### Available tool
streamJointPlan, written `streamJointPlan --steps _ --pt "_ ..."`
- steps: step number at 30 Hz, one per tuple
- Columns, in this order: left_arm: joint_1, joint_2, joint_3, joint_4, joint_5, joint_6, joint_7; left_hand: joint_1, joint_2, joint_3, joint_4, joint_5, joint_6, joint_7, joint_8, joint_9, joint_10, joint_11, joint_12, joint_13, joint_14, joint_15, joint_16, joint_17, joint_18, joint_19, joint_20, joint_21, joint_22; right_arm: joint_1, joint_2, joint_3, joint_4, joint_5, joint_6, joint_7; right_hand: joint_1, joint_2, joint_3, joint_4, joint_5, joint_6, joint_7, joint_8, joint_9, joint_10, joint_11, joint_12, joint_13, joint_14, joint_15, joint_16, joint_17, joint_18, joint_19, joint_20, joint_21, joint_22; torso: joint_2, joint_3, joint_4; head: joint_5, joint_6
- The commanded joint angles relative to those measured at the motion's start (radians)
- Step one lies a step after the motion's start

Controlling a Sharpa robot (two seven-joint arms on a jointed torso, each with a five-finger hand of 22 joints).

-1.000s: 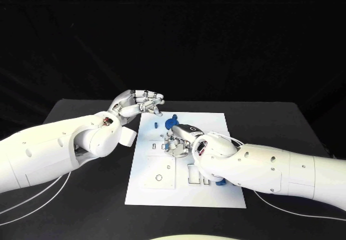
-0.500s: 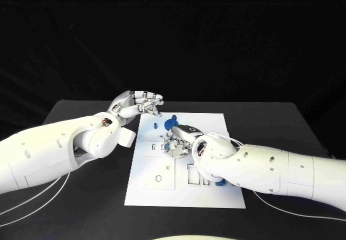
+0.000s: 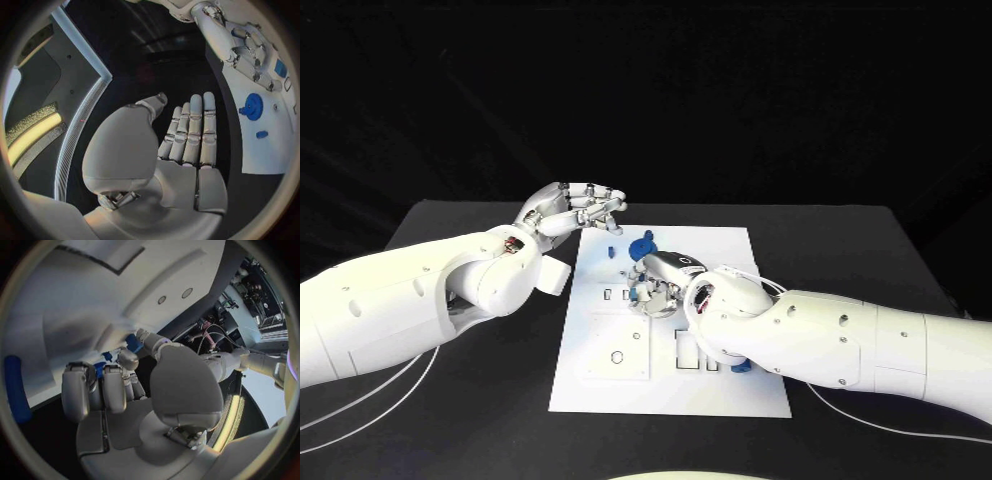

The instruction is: Assemble the parts on the task board

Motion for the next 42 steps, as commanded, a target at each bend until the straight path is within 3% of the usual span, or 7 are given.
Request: streamJointPlan --steps 1,19,23,26,33,37,42 --pt "0.0 0.001 0.001 0.001 0.0 0.014 0.009 0.001 0.008 0.0 -0.003 -0.004 -0.003 0.016 -0.005 0.001 -0.004 0.0 0.002 0.001 -0.005 -0.002 0.003 -0.001 0.011 -0.01 0.001 0.004 0.001 -0.001 0.001 0.0 0.004 -0.004 -0.002 0.016 0.003 -0.005 -0.011 0.003 -0.007 -0.01 0.002 -0.009 -0.003 -0.009 0.002 -0.012 -0.011 0.05 0.011 -0.005 0.039 0.01 0.001 0.008 -0.007 0.145 0.0 0.0001 -0.0003 0.001 -0.001" --pt "0.001 -0.002 0.0 -0.047 -0.116 -0.009 -0.102 -0.098 0.019 -0.049 0.071 -0.001 -0.026 0.014 0.009 0.024 0.025 -0.015 0.089 0.052 0.107 -0.022 0.169 0.082 0.012 0.062 -0.019 0.105 0.048 0.052 -0.152 0.009 0.127 0.165 -0.109 0.201 0.157 0.049 -0.305 0.122 0.057 0.0 0.009 -0.074 -0.018 0.005 0.008 0.025 -0.011 0.048 0.017 -0.023 0.025 0.02 -0.015 0.016 -0.057 0.123 -0.007 0.0014 -0.0021 0.009 0.002" --pt "0.002 -0.001 0.0 -0.074 -0.171 -0.011 -0.196 -0.13 0.029 -0.088 0.101 0.005 -0.039 -0.02 0.139 0.105 -0.007 -0.05 0.424 0.29 0.366 -0.061 0.571 0.51 0.011 0.136 -0.055 0.294 0.154 0.085 -0.217 0.012 0.163 0.302 -0.055 0.246 0.175 0.045 -0.3 0.127 0.088 0.018 0.006 -0.067 -0.015 -0.022 0.006 -0.002 -0.035 0.036 0.015 -0.053 -0.012 0.035 -0.054 0.014 -0.125 0.084 -0.012 0.0024 -0.0062 0.006 0.004" --pt "0.006 0.002 0.001 -0.099 -0.248 0.051 -0.308 -0.187 0.044 -0.115 0.108 0.0 -0.064 -0.038 0.251 0.172 -0.087 -0.068 0.738 0.51 0.518 -0.073 0.742 0.77 -0.028 0.283 -0.072 0.549 0.487 0.108 -0.266 0.013 0.181 0.434 -0.01 0.272 0.19 0.048 -0.283 0.13 0.092 0.018 0.006 -0.066 -0.013 -0.06 0.006 -0.051 -0.079 0.011 0.014 -0.112 -0.079 0.051 -0.096 0.014 -0.202 0.04 -0.018 0.0037 -0.0082 0.007 0.003" --pt "0.034 0.029 0.001 -0.131 -0.449 0.258 -0.538 -0.182 0.083 -0.088 0.099 -0.001 -0.088 -0.056 0.304 0.196 -0.067 -0.092 0.862 0.578 0.613 -0.1 0.825 0.933 -0.072 0.446 -0.1 0.712 0.767 0.137 -0.349 0.014 0.181 0.665 0.027 0.312 0.214 0.021 -0.185 0.159 0.098 0.03 0.002 -0.063 -0.007 -0.18 0.002 -0.395 -0.379 -0.181 0.011 -0.63 -0.531 0.144 -0.358 0.013 -0.79 -0.321 -0.031 0.0083 -0.0099 0.015 -0.003" --pt "0.048 0.051 0.0 -0.147 -0.502 0.341 -0.618 -0.146 0.087 -0.049 0.099 -0.001 -0.13 -0.041 0.283 0.182 -0.106 -0.081 0.82 0.554 0.614 -0.094 0.825 0.935 -0.045 0.411 -0.1 0.616 0.588 0.144 -0.373 0.014 0.157 0.764 0.04 0.336 0.225 -0.014 -0.085 0.167 0.091 0.04 0.013 -0.068 -0.005 -0.133 0.017 -0.621 -0.595 -0.273 0.036 -0.878 -0.625 0.144 -0.404 0.029 -0.955 -0.448 -0.036 0.0097 -0.0105 0.019 -0.007" --pt "0.058 0.082 -0.002 -0.161 -0.548 0.398 -0.669 -0.118 0.074 -0.011 0.099 -0.002 -0.165 -0.027 0.269 0.168 -0.136 -0.068 0.764 0.513 0.614 -0.085 0.823 0.934 -0.037 0.412 -0.094 0.533 0.495 0.148 -0.387 0.014 0.123 0.845 0.054 0.369 0.182 -0.034 0.029 0.095 0.091 0.034 0.053 -0.101 -0.013 -0.093 0.077 -0.913 -0.92 -0.446 0.124 -1.25 -0.856 0.147 -0.473 0.119 -1.281 -0.781 -0.041 0.0111 -0.0103 0.022 -0.012"
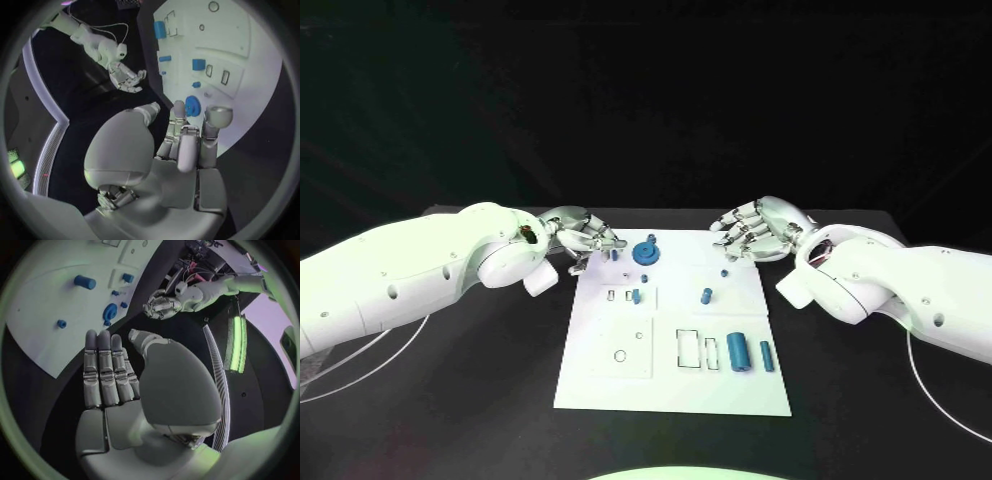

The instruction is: Assemble the parts on the task board

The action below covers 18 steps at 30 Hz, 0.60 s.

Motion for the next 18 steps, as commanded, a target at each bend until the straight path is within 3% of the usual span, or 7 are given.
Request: streamJointPlan --steps 1,3,7,12,14,15,18 --pt "0.005 0.019 -0.002 -0.005 -0.104 0.133 -0.117 0.012 -0.001 0.008 0.0 -0.006 -0.011 0.002 -0.004 -0.004 -0.011 0.0 -0.012 -0.009 0.092 0.009 0.002 0.226 0.007 0.01 0.002 -0.01 -0.007 0.002 -0.006 0.0 -0.025 0.162 0.05 0.088 -0.028 0.008 0.025 -0.036 0.0 -0.005 0.01 -0.012 -0.003 -0.003 0.017 -0.076 -0.097 -0.035 0.023 -0.087 -0.075 0.014 0.027 0.021 -0.091 -0.127 -0.007 0.0018 -0.0004 0.002 -0.004" --pt "0.008 0.028 -0.007 -0.005 -0.127 0.147 -0.133 0.017 -0.007 0.017 0.001 -0.006 -0.036 0.008 -0.01 -0.01 -0.067 0.009 -0.05 -0.028 0.047 0.019 -0.054 0.138 -0.05 0.142 0.009 0.174 0.341 0.002 -0.008 0.0 -0.038 0.181 0.047 0.109 -0.027 0.015 0.033 -0.06 0.005 -0.003 0.008 -0.015 -0.003 0.008 0.017 -0.089 -0.125 -0.013 0.015 -0.095 -0.096 0.014 0.081 0.013 -0.094 -0.161 -0.008 0.0017 -0.001 0.004 -0.005" --pt "0.014 0.047 -0.018 -0.001 -0.191 0.166 -0.178 -0.014 -0.01 0.005 0.009 -0.005 -0.001 0.002 0.027 -0.008 -0.028 0.006 -0.013 -0.02 0.021 0.02 -0.079 0.109 -0.083 0.199 0.016 0.286 0.554 0.003 -0.011 0.0 -0.057 0.197 0.022 0.14 -0.029 0.029 0.0 -0.111 0.005 0.038 -0.017 0.0 0.001 0.116 -0.023 -0.057 -0.135 0.178 -0.047 -0.017 -0.072 0.012 0.284 -0.058 0.016 -0.132 -0.006 0.001 0.0006 0.005 -0.006" --pt "0.019 0.068 -0.025 0.005 -0.253 0.174 -0.232 -0.089 0.012 -0.026 0.013 -0.006 0.046 -0.021 0.099 0.018 0.025 -0.016 0.088 0.031 0.048 0.002 -0.056 0.141 -0.106 0.239 0.005 0.348 0.691 0.004 -0.014 0.0 -0.07 0.183 -0.004 0.144 -0.047 0.031 -0.026 -0.146 0.003 0.078 -0.042 0.01 0.001 0.213 -0.058 -0.007 -0.105 0.312 -0.087 0.066 0.003 0.008 0.344 -0.088 0.108 -0.068 -0.004 0.0016 0.0004 0.008 -0.007" --pt "0.022 0.081 -0.029 0.004 -0.267 0.18 -0.255 -0.13 0.02 -0.047 0.015 -0.007 0.062 -0.035 0.129 0.033 0.079 -0.029 0.164 0.106 0.079 -0.01 -0.017 0.2 -0.108 0.242 -0.005 0.354 0.702 0.004 -0.015 0.0 -0.075 0.17 -0.01 0.141 -0.078 0.024 -0.023 -0.163 0.014 0.099 -0.049 0.021 0.003 0.163 -0.079 0.126 0.05 0.306 -0.122 0.317 0.262 -0.042 0.391 -0.118 0.508 0.273 -0.004 0.0013 0.0 0.009 -0.008" --pt "0.023 0.086 -0.03 0.003 -0.271 0.181 -0.263 -0.151 0.024 -0.059 0.015 -0.007 0.067 -0.042 0.142 0.041 0.122 -0.035 0.214 0.17 0.085 -0.015 -0.009 0.212 -0.106 0.238 -0.009 0.351 0.694 0.004 -0.015 0.0 -0.077 0.166 -0.012 0.14 -0.081 0.017 -0.022 -0.173 0.01 0.084 -0.061 0.015 0.0 0.165 -0.082 0.203 0.125 0.297 -0.104 0.425 0.362 -0.053 0.385 -0.124 0.638 0.389 -0.003 0.0014 -0.0009 0.01 -0.008" --pt "0.03 0.104 -0.035 -0.004 -0.279 0.191 -0.284 -0.167 0.027 -0.074 0.016 -0.007 0.071 -0.048 0.158 0.052 0.162 -0.041 0.262 0.232 0.088 -0.021 -0.006 0.218 -0.106 0.238 -0.014 0.352 0.695 0.004 -0.016 0.0 -0.083 0.154 -0.014 0.135 -0.108 0.022 -0.003 -0.178 0.01 0.075 -0.058 0.023 0.002 0.088 -0.075 0.383 0.329 0.3 -0.105 0.675 0.576 -0.071 0.365 -0.112 0.851 0.582 -0.003 0.0014 -0.0018 0.012 -0.01"
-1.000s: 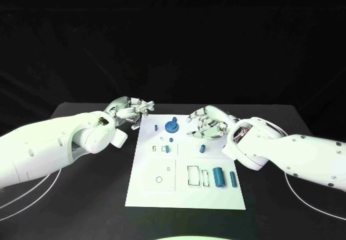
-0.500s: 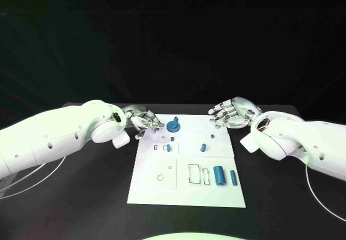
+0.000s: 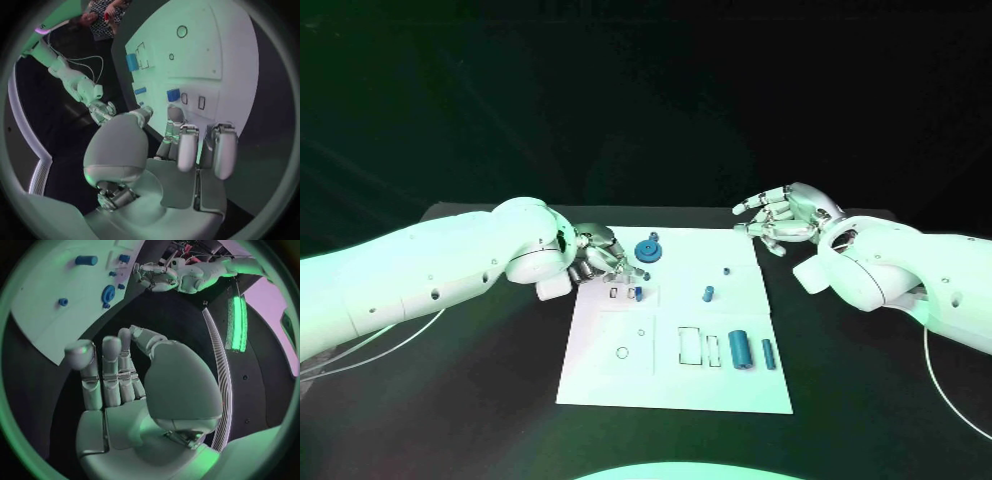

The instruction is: Assemble the parts on the task board

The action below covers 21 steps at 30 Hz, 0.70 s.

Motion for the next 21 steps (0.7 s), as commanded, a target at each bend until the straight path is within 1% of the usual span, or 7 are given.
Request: streamJointPlan --steps 1,3,5,7,9,10,21 --pt "0.008 0.018 -0.003 -0.006 -0.06 0.05 -0.076 -0.035 0.005 -0.025 0.001 -0.003 0.009 -0.01 0.018 0.012 0.07 -0.008 0.074 0.101 0.091 -0.013 0.012 0.23 -0.009 0.066 -0.01 0.0 0.162 0.001 -0.001 0.0 -0.005 -0.014 -0.013 0.024 -0.02 -0.008 0.004 -0.004 0.002 -0.003 0.001 0.009 0.002 -0.016 0.001 0.193 0.196 0.052 0.005 0.237 0.187 -0.019 0.009 0.005 0.151 0.13 0.001 0.0 -0.0017 0.002 -0.002" --pt "0.014 0.031 -0.007 -0.011 -0.065 0.052 -0.085 -0.049 0.009 -0.037 0.002 -0.004 0.009 -0.014 0.025 0.018 0.097 -0.012 0.104 0.143 0.092 -0.016 0.013 0.23 -0.011 0.07 -0.013 0.003 0.171 0.001 -0.002 0.0 -0.007 -0.026 -0.013 0.019 -0.037 -0.002 -0.015 -0.004 0.003 0.0 0.001 0.019 0.005 0.108 0.002 0.623 0.6 0.139 0.006 0.509 0.388 -0.031 0.031 0.014 0.246 0.205 0.001 0.0 -0.0018 0.002 -0.004" --pt "0.019 0.043 -0.01 -0.015 -0.072 0.051 -0.093 -0.064 0.017 -0.053 0.002 -0.004 0.014 -0.019 0.036 0.027 0.124 -0.016 0.134 0.186 0.092 -0.02 0.013 0.231 -0.011 0.07 -0.018 0.003 0.171 0.001 -0.002 0.0 -0.009 -0.038 -0.013 0.013 -0.057 0.002 -0.028 0.002 0.019 -0.006 0.005 0.027 0.005 0.133 0.008 0.757 0.733 0.159 0.012 0.592 0.45 -0.035 0.032 0.022 0.288 0.242 0.001 0.0001 -0.002 0.002 -0.006" --pt "0.022 0.052 -0.012 -0.018 -0.077 0.051 -0.099 -0.079 0.023 -0.066 0.002 -0.004 0.02 -0.024 0.047 0.037 0.145 -0.021 0.155 0.218 0.092 -0.024 0.013 0.232 -0.011 0.071 -0.022 0.005 0.174 0.001 -0.001 0.0 -0.01 -0.051 -0.013 0.007 -0.063 0.003 -0.034 0.006 0.034 -0.006 0.005 0.03 0.006 0.151 0.009 0.796 0.771 0.168 0.012 0.617 0.47 -0.038 0.039 0.023 0.307 0.257 0.001 0.0003 -0.0034 0.003 -0.007" --pt "0.025 0.061 -0.014 -0.023 -0.081 0.057 -0.103 -0.088 0.027 -0.075 0.002 -0.004 0.022 -0.027 0.053 0.044 0.149 -0.023 0.161 0.227 0.093 -0.026 0.013 0.232 -0.012 0.071 -0.024 0.005 0.174 0.002 0.0 0.0 -0.01 -0.061 -0.014 0.002 -0.068 0.004 -0.041 0.009 0.038 -0.007 0.005 0.032 0.006 0.169 0.009 0.831 0.806 0.176 0.013 0.639 0.486 -0.042 0.048 0.023 0.327 0.272 0.001 0.0 -0.0036 0.002 -0.008" --pt "0.028 0.069 -0.015 -0.027 -0.084 0.064 -0.107 -0.101 0.032 -0.086 0.002 -0.004 0.023 -0.03 0.06 0.052 0.153 -0.026 0.167 0.235 0.093 -0.029 0.013 0.232 -0.012 0.071 -0.026 0.005 0.175 0.002 0.0 0.0 -0.01 -0.068 -0.015 -0.003 -0.069 0.003 -0.042 0.01 0.038 -0.007 0.005 0.032 0.005 0.169 0.009 0.833 0.808 0.177 0.013 0.641 0.487 -0.043 0.049 0.024 0.329 0.274 0.001 -0.0004 -0.0018 -0.001 -0.01" --pt "0.036 0.098 -0.019 -0.055 -0.109 0.118 -0.122 -0.126 0.038 -0.113 0.002 -0.004 0.02 -0.033 0.069 0.068 0.145 -0.029 0.164 0.232 0.093 -0.032 0.012 0.231 -0.012 0.072 -0.031 0.006 0.178 0.003 -0.002 0.0 -0.01 -0.095 -0.021 -0.023 -0.084 -0.001 -0.059 0.02 0.042 -0.013 0.005 0.032 0.004 0.189 0.011 0.871 0.845 0.187 0.015 0.667 0.507 -0.049 0.064 0.025 0.361 0.296 0.001 -0.0003 0.0005 -0.001 -0.017"
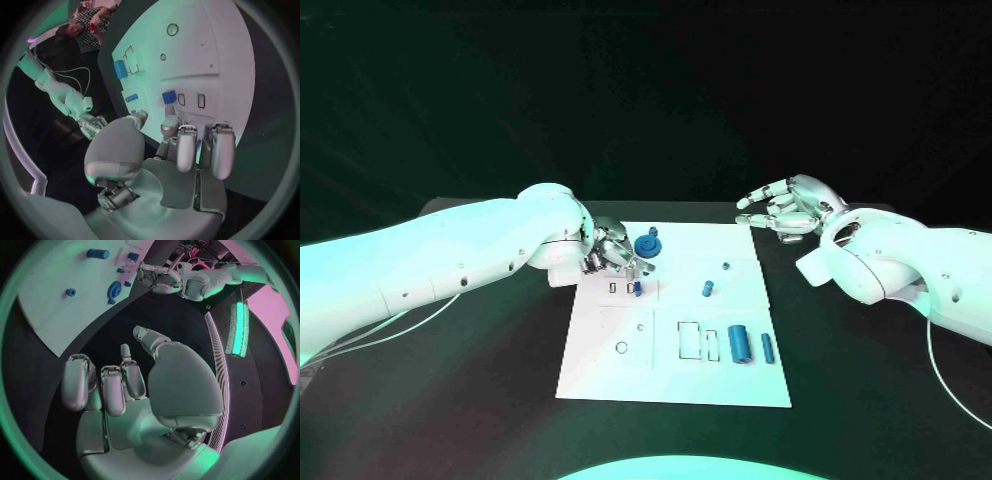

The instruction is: Assemble the parts on the task board

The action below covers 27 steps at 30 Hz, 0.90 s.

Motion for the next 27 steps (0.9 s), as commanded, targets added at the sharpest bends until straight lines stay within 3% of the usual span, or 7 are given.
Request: streamJointPlan --steps 1,16,27 --pt "0.003 0.01 -0.001 -0.009 -0.025 0.058 -0.019 -0.01 0.0 -0.006 0.0 -0.004 0.0 -0.005 0.006 0.002 -0.004 -0.001 0.0 -0.002 0.095 -0.009 0.003 0.232 -0.012 0.07 -0.007 0.006 0.178 0.0 0.0 0.0 0.0 -0.035 -0.003 -0.011 -0.017 -0.003 -0.011 0.001 0.003 -0.009 0.001 0.005 0.0 0.009 0.0 0.011 0.062 0.078 0.003 0.007 0.199 -0.021 0.007 0.0 0.007 0.109 0.0 -0.0003 0.0011 0.002 -0.003" --pt "0.004 0.039 -0.007 -0.051 -0.032 0.089 -0.03 -0.01 0.007 -0.009 -0.002 -0.003 -0.001 -0.006 0.009 0.007 -0.015 -0.002 -0.007 -0.014 0.094 -0.01 0.002 0.231 -0.013 0.071 -0.008 0.007 0.181 0.0 -0.003 0.0 0.001 -0.048 -0.008 -0.021 -0.025 -0.005 -0.023 0.007 0.002 -0.016 0.001 0.003 -0.002 0.012 0.001 0.017 0.068 0.079 0.003 0.012 0.203 -0.022 0.009 0.001 0.014 0.114 0.0 -0.0015 0.001 -0.001 -0.009" --pt "0.003 0.063 -0.024 -0.078 -0.018 0.101 -0.032 0.006 0.014 -0.009 -0.004 -0.002 -0.007 -0.006 0.012 0.015 -0.022 -0.002 -0.012 -0.019 0.094 -0.01 0.002 0.23 -0.013 0.07 -0.009 0.006 0.18 0.001 -0.002 0.0 0.003 -0.05 -0.008 -0.025 -0.025 -0.005 -0.023 0.008 0.002 -0.017 0.001 0.003 -0.002 0.008 0.001 0.011 0.063 0.078 0.004 0.007 0.199 -0.021 0.005 0.001 0.008 0.111 -0.001 -0.0012 0.0013 -0.002 -0.014"
